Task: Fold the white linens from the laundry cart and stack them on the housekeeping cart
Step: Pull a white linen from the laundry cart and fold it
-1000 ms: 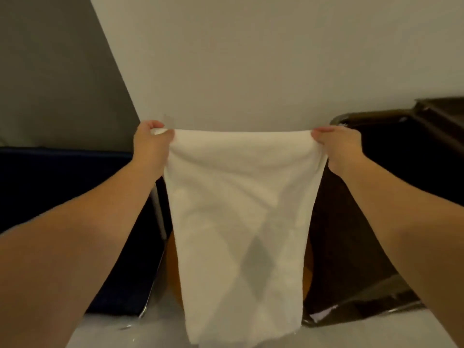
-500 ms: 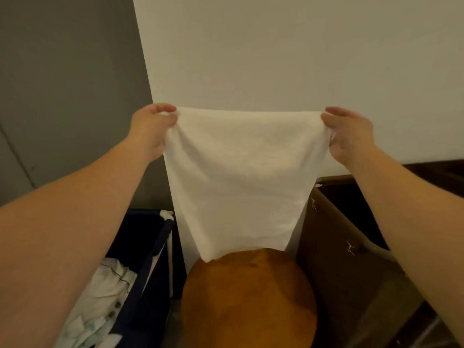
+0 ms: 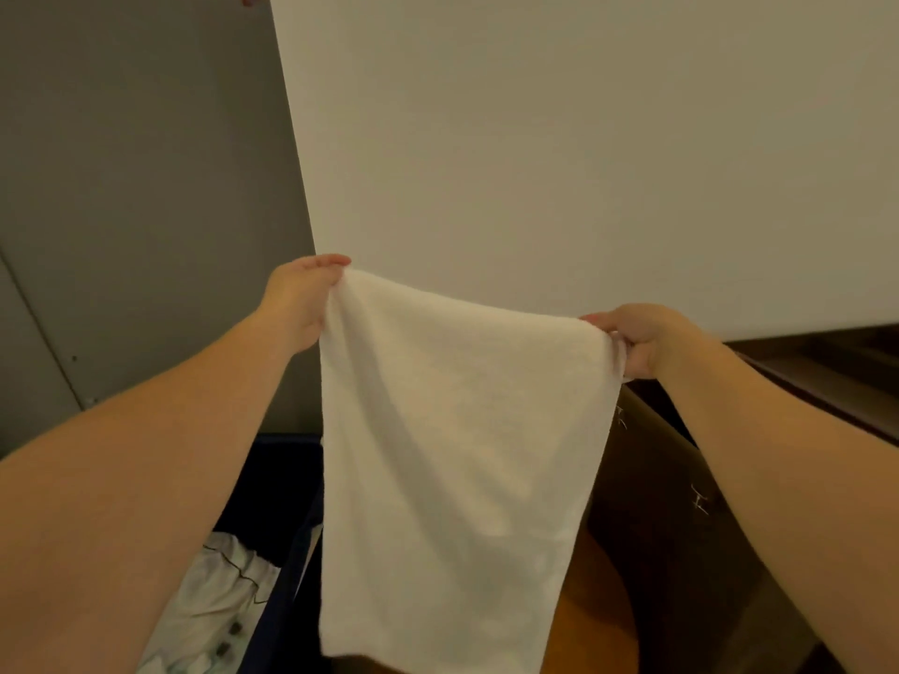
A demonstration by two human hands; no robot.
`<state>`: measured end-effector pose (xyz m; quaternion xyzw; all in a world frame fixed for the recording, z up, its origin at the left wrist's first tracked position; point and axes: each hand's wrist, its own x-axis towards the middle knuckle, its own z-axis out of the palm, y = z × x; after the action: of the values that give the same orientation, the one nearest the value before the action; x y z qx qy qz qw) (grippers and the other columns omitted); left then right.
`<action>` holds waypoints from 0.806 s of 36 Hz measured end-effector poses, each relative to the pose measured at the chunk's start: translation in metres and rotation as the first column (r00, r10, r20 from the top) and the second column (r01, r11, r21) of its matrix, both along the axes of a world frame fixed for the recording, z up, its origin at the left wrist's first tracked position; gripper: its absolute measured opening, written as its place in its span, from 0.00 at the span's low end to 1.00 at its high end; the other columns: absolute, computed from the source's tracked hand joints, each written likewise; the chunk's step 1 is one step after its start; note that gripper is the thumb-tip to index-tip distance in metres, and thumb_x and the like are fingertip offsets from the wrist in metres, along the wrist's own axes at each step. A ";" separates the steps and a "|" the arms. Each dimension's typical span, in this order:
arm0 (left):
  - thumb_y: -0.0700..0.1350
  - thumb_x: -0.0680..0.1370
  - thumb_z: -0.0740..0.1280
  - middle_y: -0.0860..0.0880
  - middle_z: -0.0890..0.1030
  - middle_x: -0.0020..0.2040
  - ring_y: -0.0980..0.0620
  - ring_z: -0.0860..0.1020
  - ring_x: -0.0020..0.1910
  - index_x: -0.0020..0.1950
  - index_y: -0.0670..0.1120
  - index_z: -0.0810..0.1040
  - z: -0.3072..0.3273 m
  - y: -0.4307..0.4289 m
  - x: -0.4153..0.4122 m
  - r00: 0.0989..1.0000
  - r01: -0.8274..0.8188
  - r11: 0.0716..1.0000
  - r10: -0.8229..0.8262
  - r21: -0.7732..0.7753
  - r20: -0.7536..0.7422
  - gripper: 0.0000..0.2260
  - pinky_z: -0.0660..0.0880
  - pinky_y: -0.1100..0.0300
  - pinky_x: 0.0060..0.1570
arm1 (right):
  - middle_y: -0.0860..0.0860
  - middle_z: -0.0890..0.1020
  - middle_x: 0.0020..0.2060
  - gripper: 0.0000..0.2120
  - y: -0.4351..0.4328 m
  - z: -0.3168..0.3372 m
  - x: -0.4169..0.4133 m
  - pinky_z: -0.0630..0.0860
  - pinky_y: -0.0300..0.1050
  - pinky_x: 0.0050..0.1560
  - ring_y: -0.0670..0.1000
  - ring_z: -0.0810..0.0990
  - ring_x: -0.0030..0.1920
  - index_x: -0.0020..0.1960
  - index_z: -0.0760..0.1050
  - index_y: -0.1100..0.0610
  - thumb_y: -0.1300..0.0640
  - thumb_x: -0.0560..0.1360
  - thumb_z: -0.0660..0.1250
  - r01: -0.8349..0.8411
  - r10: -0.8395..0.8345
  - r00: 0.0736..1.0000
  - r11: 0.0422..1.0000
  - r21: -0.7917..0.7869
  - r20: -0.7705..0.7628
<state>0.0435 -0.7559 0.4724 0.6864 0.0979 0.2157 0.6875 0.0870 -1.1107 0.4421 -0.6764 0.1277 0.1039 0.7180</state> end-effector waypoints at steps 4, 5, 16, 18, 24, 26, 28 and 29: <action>0.39 0.79 0.66 0.47 0.80 0.55 0.49 0.79 0.53 0.52 0.49 0.82 -0.002 0.014 0.002 0.996 -0.031 0.999 0.034 0.039 -0.079 0.08 0.77 0.56 0.52 | 0.57 0.78 0.52 0.08 0.003 -0.002 0.008 0.77 0.49 0.58 0.56 0.79 0.52 0.48 0.79 0.61 0.71 0.76 0.64 0.061 -0.083 0.985 0.988 0.143 0.153; 0.39 0.78 0.67 0.47 0.80 0.56 0.49 0.78 0.54 0.56 0.48 0.82 -0.002 0.017 0.002 0.994 -0.026 0.999 0.030 0.038 -0.105 0.09 0.76 0.56 0.53 | 0.56 0.78 0.49 0.08 0.005 -0.002 0.008 0.78 0.46 0.53 0.54 0.79 0.50 0.47 0.78 0.61 0.71 0.76 0.63 0.067 -0.100 0.975 0.983 0.170 0.196; 0.37 0.77 0.68 0.49 0.80 0.49 0.54 0.79 0.45 0.47 0.50 0.78 0.002 0.016 -0.007 0.990 -0.121 0.988 0.127 -0.097 0.058 0.07 0.77 0.62 0.43 | 0.51 0.82 0.45 0.09 0.005 0.027 0.009 0.76 0.38 0.47 0.50 0.79 0.50 0.42 0.82 0.56 0.70 0.69 0.71 0.117 -0.209 0.863 0.968 0.220 0.461; 0.37 0.77 0.68 0.49 0.80 0.47 0.54 0.79 0.43 0.45 0.49 0.78 0.003 0.009 -0.006 0.988 -0.104 0.986 0.117 -0.128 0.098 0.07 0.76 0.63 0.40 | 0.51 0.82 0.44 0.10 0.002 0.034 0.010 0.77 0.41 0.51 0.51 0.80 0.51 0.40 0.82 0.55 0.70 0.69 0.71 0.144 -0.231 0.836 0.968 0.207 0.498; 0.40 0.75 0.71 0.48 0.82 0.50 0.53 0.80 0.48 0.49 0.47 0.81 0.011 -0.006 -0.003 0.985 -0.101 0.962 0.132 -0.254 0.110 0.04 0.79 0.59 0.49 | 0.52 0.82 0.44 0.13 -0.012 0.044 0.011 0.78 0.44 0.54 0.53 0.80 0.49 0.40 0.82 0.53 0.71 0.69 0.69 0.192 -0.257 0.795 0.966 0.173 0.549; 0.40 0.76 0.71 0.48 0.81 0.50 0.52 0.80 0.50 0.49 0.47 0.80 0.009 -0.009 -0.002 0.987 -0.094 0.968 0.121 -0.234 0.105 0.04 0.79 0.59 0.50 | 0.53 0.81 0.47 0.13 -0.017 0.045 0.009 0.79 0.45 0.53 0.54 0.80 0.50 0.41 0.82 0.54 0.72 0.68 0.69 0.193 -0.256 0.794 0.966 0.170 0.552; 0.38 0.77 0.69 0.48 0.80 0.48 0.53 0.80 0.47 0.47 0.47 0.80 0.006 -0.013 -0.002 0.989 -0.077 0.969 0.104 -0.235 0.106 0.04 0.79 0.62 0.44 | 0.53 0.81 0.47 0.13 -0.019 0.046 0.006 0.79 0.46 0.53 0.54 0.79 0.49 0.41 0.82 0.54 0.72 0.69 0.68 0.191 -0.256 0.794 0.966 0.173 0.552; 0.37 0.77 0.68 0.48 0.80 0.48 0.54 0.79 0.45 0.47 0.47 0.79 0.005 -0.015 -0.002 0.990 -0.066 0.966 0.095 -0.249 0.104 0.04 0.78 0.64 0.40 | 0.53 0.80 0.46 0.13 -0.019 0.047 0.004 0.79 0.45 0.53 0.54 0.79 0.49 0.41 0.81 0.55 0.73 0.69 0.68 0.187 -0.257 0.794 0.966 0.181 0.551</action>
<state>0.0411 -0.7707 0.4772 0.5779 0.1119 0.2691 0.7623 0.0914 -1.1297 0.4889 -0.6135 -0.0204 -0.1806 0.7685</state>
